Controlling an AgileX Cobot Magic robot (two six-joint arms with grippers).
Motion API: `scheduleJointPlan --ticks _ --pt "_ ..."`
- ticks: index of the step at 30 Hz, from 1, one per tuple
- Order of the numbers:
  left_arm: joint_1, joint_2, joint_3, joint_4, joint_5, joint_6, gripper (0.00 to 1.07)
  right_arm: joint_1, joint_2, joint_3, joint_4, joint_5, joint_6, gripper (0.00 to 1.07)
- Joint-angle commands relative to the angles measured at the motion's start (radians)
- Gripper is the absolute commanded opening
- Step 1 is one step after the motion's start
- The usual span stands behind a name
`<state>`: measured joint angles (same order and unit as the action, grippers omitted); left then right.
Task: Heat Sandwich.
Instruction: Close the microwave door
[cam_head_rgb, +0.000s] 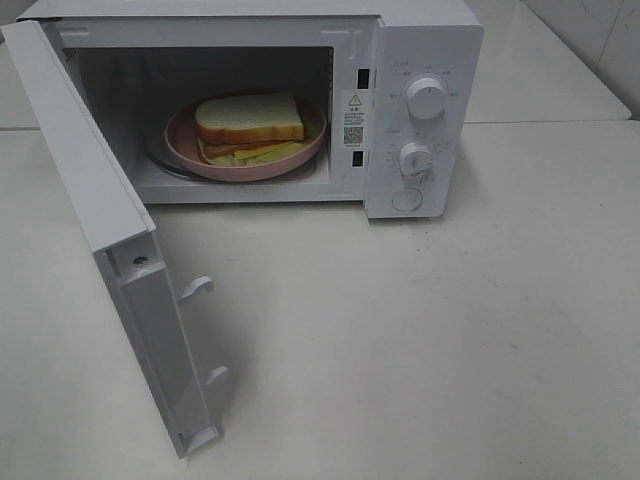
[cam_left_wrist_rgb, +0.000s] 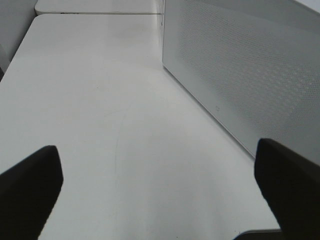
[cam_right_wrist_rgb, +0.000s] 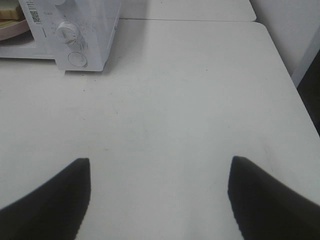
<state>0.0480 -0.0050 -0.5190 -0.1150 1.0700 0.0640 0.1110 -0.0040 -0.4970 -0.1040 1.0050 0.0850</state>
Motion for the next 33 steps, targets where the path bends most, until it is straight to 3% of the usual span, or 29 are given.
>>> scheduleJointPlan --ticks 1,25,33 --pt "-0.004 -0.022 0.002 -0.002 0.002 -0.002 1.0 -0.007 -0.029 -0.001 -0.001 -0.01 -0.001 0.74" --pt "-0.004 -0.02 0.002 0.001 0.001 -0.006 1.0 -0.007 -0.029 -0.001 -0.001 -0.01 -0.001 0.74" --pt "-0.004 0.05 -0.012 0.004 -0.02 -0.013 0.96 -0.007 -0.029 -0.001 -0.001 -0.01 -0.001 0.74"
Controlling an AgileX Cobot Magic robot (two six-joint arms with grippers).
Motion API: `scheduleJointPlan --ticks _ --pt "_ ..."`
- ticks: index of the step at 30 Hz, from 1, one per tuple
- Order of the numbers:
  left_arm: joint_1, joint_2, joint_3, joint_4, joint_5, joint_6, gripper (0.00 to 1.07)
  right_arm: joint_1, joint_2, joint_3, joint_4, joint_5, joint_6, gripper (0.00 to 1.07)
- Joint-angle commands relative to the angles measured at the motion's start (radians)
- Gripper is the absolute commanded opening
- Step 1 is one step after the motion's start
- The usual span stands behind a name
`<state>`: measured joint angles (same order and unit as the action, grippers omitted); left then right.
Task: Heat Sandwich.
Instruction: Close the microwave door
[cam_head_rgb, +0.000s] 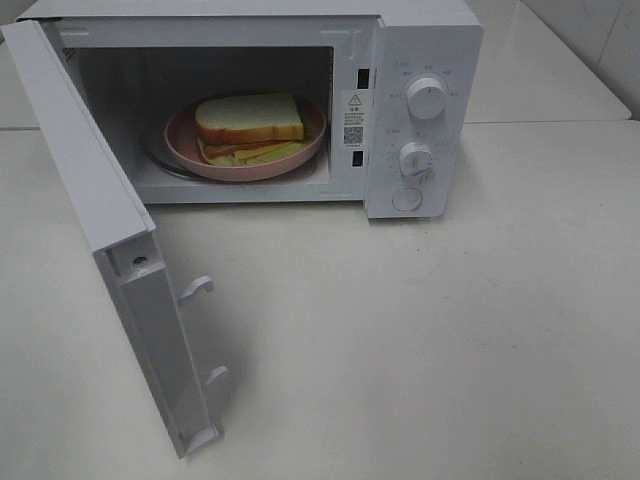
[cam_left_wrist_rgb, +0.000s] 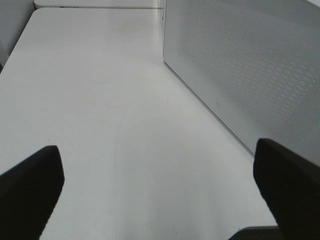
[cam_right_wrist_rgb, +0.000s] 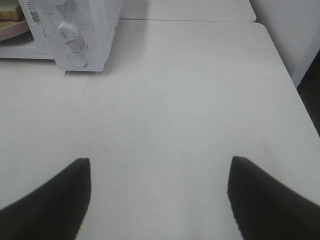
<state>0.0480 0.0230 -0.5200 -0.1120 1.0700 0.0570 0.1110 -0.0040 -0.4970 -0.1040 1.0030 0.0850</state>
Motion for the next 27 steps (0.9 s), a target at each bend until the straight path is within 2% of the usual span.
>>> scheduleJointPlan --ticks 1,7,12,14,15,16,17,18,19,20,21,22,23,24,25,27 --pt "-0.004 0.022 -0.011 0.001 -0.02 -0.006 0.96 -0.007 -0.029 -0.001 -0.001 -0.008 -0.001 0.74" --pt "-0.004 0.125 -0.03 -0.004 -0.124 -0.005 0.95 -0.007 -0.029 -0.001 -0.001 -0.008 -0.001 0.74" --pt "-0.004 0.259 -0.03 -0.004 -0.207 -0.005 0.87 -0.007 -0.029 -0.001 -0.001 -0.008 -0.001 0.74" --pt "-0.004 0.305 -0.03 -0.004 -0.237 -0.005 0.72 -0.007 -0.029 -0.001 -0.001 -0.008 -0.001 0.74" --pt "-0.004 0.305 -0.03 -0.004 -0.237 -0.005 0.72 -0.007 -0.029 -0.001 -0.001 -0.008 -0.001 0.74" --pt "-0.004 0.324 -0.03 -0.004 -0.253 -0.005 0.65 -0.007 -0.029 -0.001 -0.001 -0.008 -0.001 0.74" --pt "-0.004 0.37 -0.03 -0.004 -0.276 -0.005 0.51 -0.007 -0.029 -0.001 -0.001 -0.008 -0.001 0.74" --pt "-0.004 0.389 -0.03 -0.004 -0.287 -0.005 0.43 -0.007 -0.029 -0.001 -0.001 -0.008 -0.001 0.74" --pt "-0.004 0.389 -0.03 -0.004 -0.287 -0.005 0.43 -0.007 -0.029 -0.001 -0.001 -0.008 -0.001 0.74" --pt "-0.004 0.413 -0.03 -0.004 -0.295 -0.005 0.34 -0.007 -0.029 -0.001 -0.001 -0.008 -0.001 0.74" --pt "-0.004 0.457 -0.03 -0.004 -0.311 -0.005 0.18 -0.007 -0.029 -0.001 -0.001 -0.008 -0.001 0.74" --pt "-0.004 0.483 -0.03 -0.004 -0.324 -0.005 0.1 -0.007 -0.029 -0.001 -0.001 -0.008 -0.001 0.74" --pt "-0.004 0.483 -0.03 -0.004 -0.324 -0.005 0.1 -0.007 -0.029 -0.001 -0.001 -0.008 -0.001 0.74" --pt "-0.004 0.51 -0.03 -0.004 -0.337 -0.005 0.02 -0.007 -0.029 -0.001 -0.001 -0.008 -0.001 0.74" --pt "-0.004 0.555 -0.024 -0.004 -0.387 -0.004 0.0 -0.007 -0.029 -0.001 -0.001 -0.008 -0.001 0.74" --pt "-0.004 0.598 0.0 -0.004 -0.474 -0.002 0.0 -0.007 -0.029 -0.001 -0.001 -0.008 -0.001 0.74"
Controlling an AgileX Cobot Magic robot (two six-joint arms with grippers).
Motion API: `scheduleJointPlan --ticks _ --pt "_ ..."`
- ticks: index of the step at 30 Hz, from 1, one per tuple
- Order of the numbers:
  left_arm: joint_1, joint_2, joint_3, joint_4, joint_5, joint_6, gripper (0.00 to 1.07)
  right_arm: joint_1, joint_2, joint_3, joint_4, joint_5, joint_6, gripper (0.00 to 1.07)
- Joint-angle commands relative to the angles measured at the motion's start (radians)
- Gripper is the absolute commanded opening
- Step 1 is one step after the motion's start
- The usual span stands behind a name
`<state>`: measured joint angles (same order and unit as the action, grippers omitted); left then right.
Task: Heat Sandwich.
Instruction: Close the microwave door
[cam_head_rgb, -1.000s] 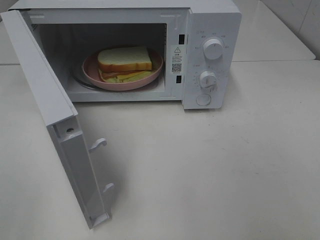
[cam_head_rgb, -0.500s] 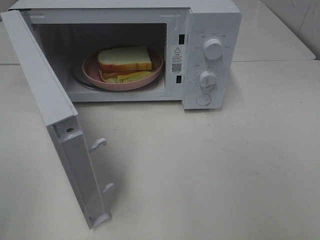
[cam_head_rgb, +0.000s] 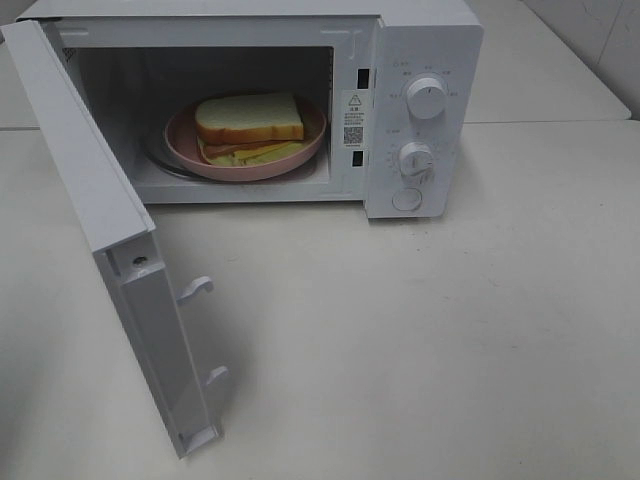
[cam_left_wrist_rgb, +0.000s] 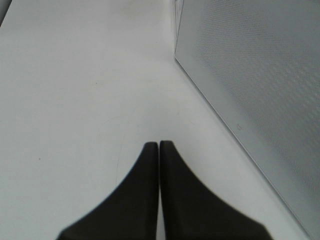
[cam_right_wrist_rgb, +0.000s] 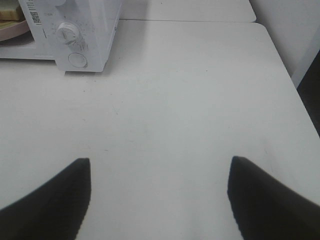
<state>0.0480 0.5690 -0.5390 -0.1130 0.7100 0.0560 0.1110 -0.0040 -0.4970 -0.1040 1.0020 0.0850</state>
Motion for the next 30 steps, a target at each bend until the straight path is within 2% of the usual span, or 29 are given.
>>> scheduleJointPlan --ticks 1,2,5,6,7,12,20,21,23,24,25,28,29,30 --pt "-0.004 0.066 0.033 -0.003 -0.156 0.001 0.0 -0.007 -0.029 -0.001 -0.001 -0.007 -0.001 0.74" --pt "-0.004 0.066 0.033 -0.003 -0.156 0.001 0.0 -0.007 -0.029 -0.001 -0.001 -0.007 -0.001 0.74" --pt "-0.004 0.121 0.123 -0.012 -0.387 0.006 0.0 -0.007 -0.029 -0.001 -0.001 -0.007 -0.001 0.74" --pt "-0.004 0.121 0.123 -0.012 -0.387 0.006 0.0 -0.007 -0.029 -0.001 -0.001 -0.007 -0.001 0.74" --pt "-0.004 0.141 0.165 -0.016 -0.509 0.006 0.0 -0.007 -0.029 -0.001 -0.001 -0.007 -0.001 0.74" --pt "-0.004 0.206 0.255 -0.015 -0.758 0.006 0.0 -0.007 -0.029 -0.001 -0.001 -0.007 -0.001 0.74" --pt "-0.004 0.36 0.283 -0.009 -1.017 0.002 0.0 -0.007 -0.029 -0.001 -0.001 -0.007 -0.001 0.74" --pt "-0.004 0.414 0.283 0.019 -1.074 -0.004 0.0 -0.007 -0.029 -0.001 -0.001 -0.007 -0.001 0.74" --pt "-0.004 0.462 0.283 0.05 -1.13 -0.041 0.0 -0.007 -0.029 -0.001 -0.001 -0.007 -0.001 0.74" --pt "-0.004 0.462 0.283 0.05 -1.13 -0.041 0.0 -0.007 -0.029 -0.001 -0.001 -0.007 -0.001 0.74" --pt "-0.004 0.51 0.283 0.103 -1.18 -0.11 0.0 -0.007 -0.029 -0.001 -0.001 -0.007 -0.001 0.74" --pt "-0.004 0.568 0.283 0.224 -1.247 -0.225 0.0 -0.007 -0.029 -0.001 -0.001 -0.007 -0.001 0.74" --pt "-0.004 0.568 0.283 0.224 -1.247 -0.225 0.0 -0.007 -0.029 -0.001 -0.001 -0.007 -0.001 0.74" --pt "-0.004 0.604 0.283 0.344 -1.314 -0.296 0.0 -0.007 -0.029 -0.001 -0.001 -0.007 -0.001 0.74"
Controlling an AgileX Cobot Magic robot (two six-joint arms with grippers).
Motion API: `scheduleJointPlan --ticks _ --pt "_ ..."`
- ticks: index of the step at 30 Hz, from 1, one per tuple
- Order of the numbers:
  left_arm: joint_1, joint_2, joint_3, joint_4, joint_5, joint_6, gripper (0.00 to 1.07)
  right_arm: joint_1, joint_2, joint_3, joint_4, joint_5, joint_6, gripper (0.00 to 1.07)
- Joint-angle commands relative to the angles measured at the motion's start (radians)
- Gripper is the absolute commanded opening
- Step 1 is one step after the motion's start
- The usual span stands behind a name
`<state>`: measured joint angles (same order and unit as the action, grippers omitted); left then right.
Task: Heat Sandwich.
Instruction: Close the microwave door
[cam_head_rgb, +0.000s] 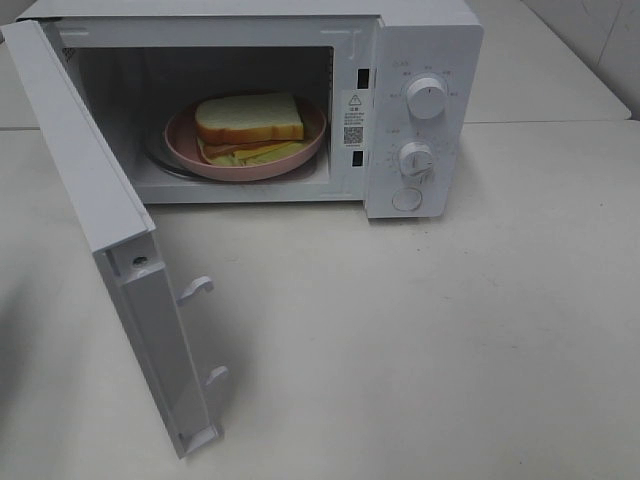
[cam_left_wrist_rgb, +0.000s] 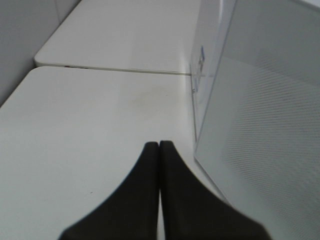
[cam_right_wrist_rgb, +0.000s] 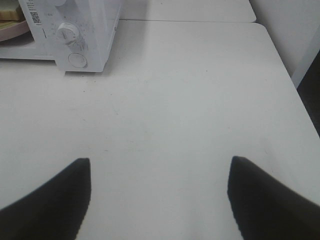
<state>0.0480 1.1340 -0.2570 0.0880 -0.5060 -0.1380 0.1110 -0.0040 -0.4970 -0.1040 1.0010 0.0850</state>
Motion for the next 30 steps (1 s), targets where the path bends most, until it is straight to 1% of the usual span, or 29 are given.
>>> scheduleJointPlan --ticks 1,2,3,4,5,8,11,12,13,14,15,16,17,18,19,21,22,23,24,25,26,28,29,30 --pt "-0.004 0.055 0.001 0.202 -0.137 -0.126 0.0 -0.007 -0.029 -0.001 -0.001 -0.006 -0.001 0.74" --pt "-0.004 0.074 0.001 0.259 -0.181 -0.148 0.0 -0.007 -0.029 -0.001 -0.001 -0.006 -0.001 0.74" --pt "-0.004 0.111 0.001 0.344 -0.263 -0.174 0.0 -0.007 -0.029 -0.001 -0.001 -0.006 -0.001 0.74" --pt "-0.004 0.111 0.001 0.344 -0.263 -0.174 0.0 -0.007 -0.029 -0.001 -0.001 -0.006 -0.001 0.74" --pt "-0.004 0.134 0.001 0.379 -0.307 -0.18 0.0 -0.007 -0.029 -0.001 -0.001 -0.006 -0.001 0.74" --pt "-0.005 0.223 0.001 0.444 -0.429 -0.204 0.0 -0.007 -0.029 -0.001 -0.001 -0.006 -0.001 0.74" --pt "-0.026 0.256 -0.001 0.432 -0.455 -0.199 0.0 -0.007 -0.029 -0.001 -0.001 -0.006 -0.001 0.74" --pt "-0.045 0.271 -0.006 0.424 -0.457 -0.196 0.0 -0.007 -0.029 -0.001 -0.002 -0.006 0.001 0.74" --pt "-0.084 0.291 -0.018 0.418 -0.452 -0.192 0.0 -0.007 -0.029 -0.001 -0.003 -0.006 0.002 0.74" --pt "-0.084 0.291 -0.018 0.418 -0.452 -0.192 0.0 -0.007 -0.029 -0.001 -0.003 -0.006 0.002 0.74" --pt "-0.107 0.301 -0.022 0.412 -0.452 -0.187 0.0 -0.007 -0.029 -0.001 -0.003 -0.006 0.002 0.74" --pt "-0.126 0.311 -0.027 0.403 -0.452 -0.177 0.0 -0.007 -0.029 -0.001 -0.003 -0.006 0.002 0.74" --pt "-0.175 0.326 -0.029 0.374 -0.45 -0.146 0.0 -0.007 -0.029 -0.001 -0.003 -0.006 0.002 0.74" --pt "-0.2 0.332 -0.029 0.348 -0.451 -0.127 0.0 -0.007 -0.029 -0.001 -0.003 -0.006 0.002 0.74" --pt "-0.2 0.332 -0.029 0.348 -0.451 -0.127 0.0 -0.007 -0.029 -0.001 -0.003 -0.006 0.002 0.74" --pt "-0.249 0.334 -0.029 0.296 -0.45 -0.091 0.0 -0.007 -0.029 -0.001 -0.003 -0.006 0.001 0.74" --pt "-0.295 0.334 -0.029 0.232 -0.451 -0.048 0.0 -0.007 -0.029 -0.001 -0.003 -0.006 0.001 0.74" --pt "-0.321 0.334 -0.029 0.194 -0.452 -0.027 0.0 -0.007 -0.029 -0.001 -0.003 -0.006 0.001 0.74" --pt "-0.321 0.334 -0.029 0.194 -0.452 -0.027 0.0 -0.007 -0.029 -0.001 -0.003 -0.006 0.001 0.74" --pt "-0.345 0.334 -0.029 0.155 -0.452 -0.007 0.0 -0.007 -0.029 -0.001 -0.003 -0.006 0.001 0.74" --pt "-0.385 0.334 -0.029 0.076 -0.452 0.019 0.0 -0.007 -0.029 -0.001 -0.003 -0.006 0.001 0.74" --pt "-0.427 0.334 -0.029 0.005 -0.452 0.038 0.0 -0.007 -0.029 -0.001 -0.003 -0.006 0.001 0.74" --pt "-0.427 0.334 -0.029 0.005 -0.452 0.038 0.0 -0.007 -0.029 -0.001 -0.003 -0.006 0.001 0.74" --pt "-0.446 0.334 -0.029 -0.033 -0.452 0.046 0.0 -0.007 -0.029 -0.001 -0.003 -0.006 0.001 0.74"
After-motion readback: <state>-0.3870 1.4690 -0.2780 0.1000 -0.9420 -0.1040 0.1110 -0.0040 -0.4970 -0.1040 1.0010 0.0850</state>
